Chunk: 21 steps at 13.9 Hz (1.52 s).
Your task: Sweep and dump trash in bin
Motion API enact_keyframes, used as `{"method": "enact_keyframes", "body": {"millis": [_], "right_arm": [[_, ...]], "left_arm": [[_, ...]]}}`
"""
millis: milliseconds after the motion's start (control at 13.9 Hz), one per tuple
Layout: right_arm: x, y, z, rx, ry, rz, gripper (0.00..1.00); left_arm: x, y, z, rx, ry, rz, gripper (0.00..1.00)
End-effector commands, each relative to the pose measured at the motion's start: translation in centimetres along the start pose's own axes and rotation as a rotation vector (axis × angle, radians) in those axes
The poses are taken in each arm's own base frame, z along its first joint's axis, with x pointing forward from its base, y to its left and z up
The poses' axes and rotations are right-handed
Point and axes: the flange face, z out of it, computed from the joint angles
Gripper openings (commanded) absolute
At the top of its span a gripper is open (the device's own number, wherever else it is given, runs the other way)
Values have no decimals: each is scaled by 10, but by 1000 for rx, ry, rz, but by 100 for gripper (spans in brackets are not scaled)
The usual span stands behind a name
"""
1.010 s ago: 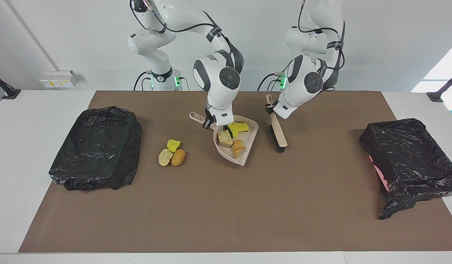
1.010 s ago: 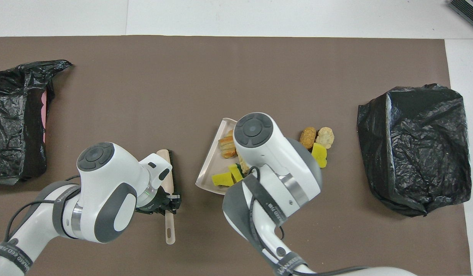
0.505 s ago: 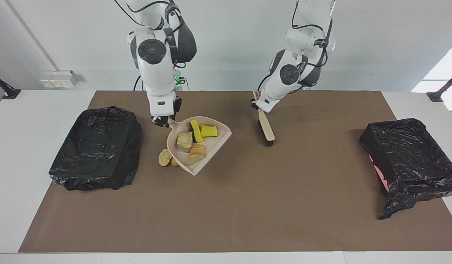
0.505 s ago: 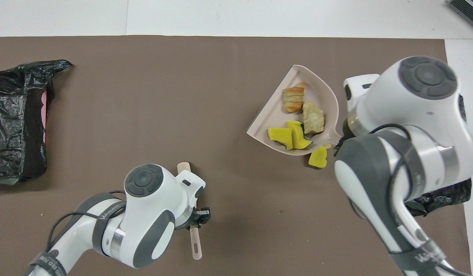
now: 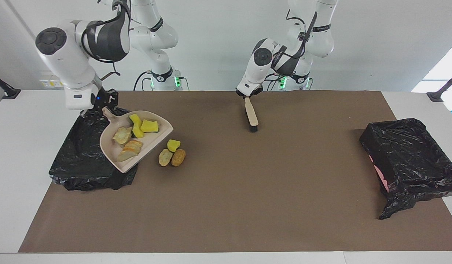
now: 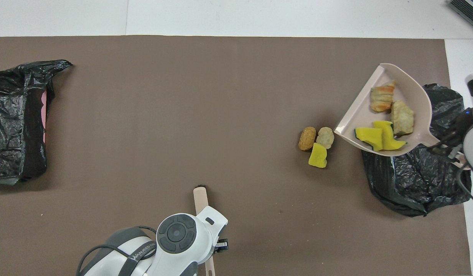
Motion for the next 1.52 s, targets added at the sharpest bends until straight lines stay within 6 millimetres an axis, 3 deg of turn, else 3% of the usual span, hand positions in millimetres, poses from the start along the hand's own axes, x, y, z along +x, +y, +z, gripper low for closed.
{"method": "enact_keyframes", "body": {"millis": [0,144,289,433,721,866,1082,1227,1299,1443], "right_arm": [[-60,25,3,-37,-72,-86,0],[-106,52,14,-98,-129,-166,0],[-140,81,40,-150,-205,-219,0],[-142,90,47,-200,-330,-330,0],[-98,86,43,-275,-510,-594,0],[-71,79,37,-306,-608,-696,0],[-43,66,41,-326,-725,-799,0],[-38,58,45,-323,-780,-850,0],[-34,53,45,-317,-816,-905,0],[-22,47,41,-336,-859,-957,0]], "left_arm": [[30,-18,-17,-28,18,-49,100],[66,-28,-42,-44,0,-43,100],[108,-40,-65,-27,52,-40,100],[156,-53,-93,-36,91,-62,100],[229,-100,-133,-25,163,-42,100],[254,-161,-166,-35,186,23,100],[267,-236,-215,-50,181,116,100],[264,-276,-236,-57,170,164,100],[260,-289,-241,-61,164,174,100],[255,-297,-257,-54,182,166,100]]}}
